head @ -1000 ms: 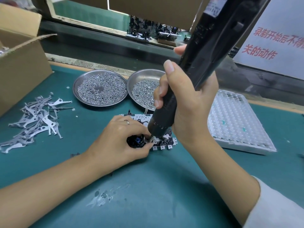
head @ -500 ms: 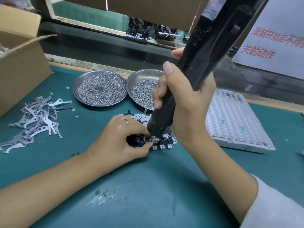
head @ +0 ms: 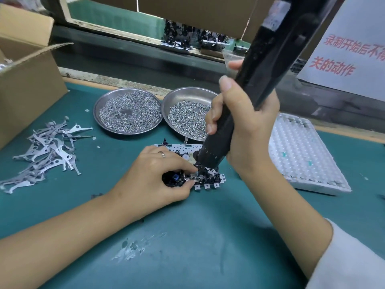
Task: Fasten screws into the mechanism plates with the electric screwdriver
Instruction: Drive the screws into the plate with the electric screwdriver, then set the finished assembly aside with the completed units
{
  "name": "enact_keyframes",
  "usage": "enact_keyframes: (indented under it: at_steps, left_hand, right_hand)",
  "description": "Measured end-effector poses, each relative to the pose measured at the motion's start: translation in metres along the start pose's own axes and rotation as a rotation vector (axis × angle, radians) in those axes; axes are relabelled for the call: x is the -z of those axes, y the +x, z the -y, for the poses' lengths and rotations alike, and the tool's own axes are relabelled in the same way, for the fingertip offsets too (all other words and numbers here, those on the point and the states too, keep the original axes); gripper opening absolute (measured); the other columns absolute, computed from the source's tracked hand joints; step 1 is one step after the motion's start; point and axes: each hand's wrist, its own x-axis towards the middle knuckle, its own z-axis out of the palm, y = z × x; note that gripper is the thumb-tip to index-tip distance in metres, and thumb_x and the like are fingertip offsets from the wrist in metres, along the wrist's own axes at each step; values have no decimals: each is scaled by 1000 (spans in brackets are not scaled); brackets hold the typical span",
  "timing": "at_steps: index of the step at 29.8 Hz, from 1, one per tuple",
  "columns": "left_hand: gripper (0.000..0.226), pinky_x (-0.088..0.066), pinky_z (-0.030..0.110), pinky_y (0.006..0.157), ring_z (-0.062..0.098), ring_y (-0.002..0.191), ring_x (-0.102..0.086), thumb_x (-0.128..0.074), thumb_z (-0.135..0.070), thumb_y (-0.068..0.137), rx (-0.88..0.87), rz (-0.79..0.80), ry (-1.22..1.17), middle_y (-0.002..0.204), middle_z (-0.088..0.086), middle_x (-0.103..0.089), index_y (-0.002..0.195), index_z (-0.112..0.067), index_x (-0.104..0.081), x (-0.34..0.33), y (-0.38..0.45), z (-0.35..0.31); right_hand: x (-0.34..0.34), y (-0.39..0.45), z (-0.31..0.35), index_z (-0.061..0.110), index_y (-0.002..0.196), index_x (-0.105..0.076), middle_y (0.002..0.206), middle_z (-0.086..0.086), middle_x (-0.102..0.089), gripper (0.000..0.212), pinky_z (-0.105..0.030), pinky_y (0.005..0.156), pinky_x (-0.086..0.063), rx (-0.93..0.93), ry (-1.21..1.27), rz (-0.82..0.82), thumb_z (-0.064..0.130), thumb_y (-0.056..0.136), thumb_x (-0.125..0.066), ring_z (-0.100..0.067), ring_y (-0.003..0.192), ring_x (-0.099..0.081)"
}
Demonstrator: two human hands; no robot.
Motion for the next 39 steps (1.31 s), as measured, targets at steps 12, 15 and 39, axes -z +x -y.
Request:
enact_keyframes:
  at_steps: [12, 15, 39]
  left_hand:
    - [20, -42, 36, 82, 5, 76, -57, -75, -25, 65, 13, -1, 26, 77, -9, -70, 84, -19, -76, 1, -1, 0]
    - [21, -42, 35, 84, 4, 77, -57, -75, -26, 66, 12, 8, 14, 78, -10, -70, 85, -19, -76, 2, -2, -1]
    - [21, -41, 15, 67, 3, 66, -53, -73, -18, 64, 49, 18, -100, 65, -9, -58, 71, -23, -54, -4, 3, 1]
  right_hand:
    - [3, -2, 3, 14, 93, -51, 56, -2, -53, 20, -27, 47, -44, -40, -18, 27, 16, 82, -67, -20, 43, -50]
    - [18, -9, 1, 16, 103, -49, 78, -12, -60, 32, -33, 66, -52, -9, -110, 47, 26, 79, -68, -21, 67, -61]
    - [46, -70, -37, 18, 80, -65, 71, 4, -71, 23, -6, 65, -42, -335, -497, -94, 0, 91, -55, 2, 69, -63]
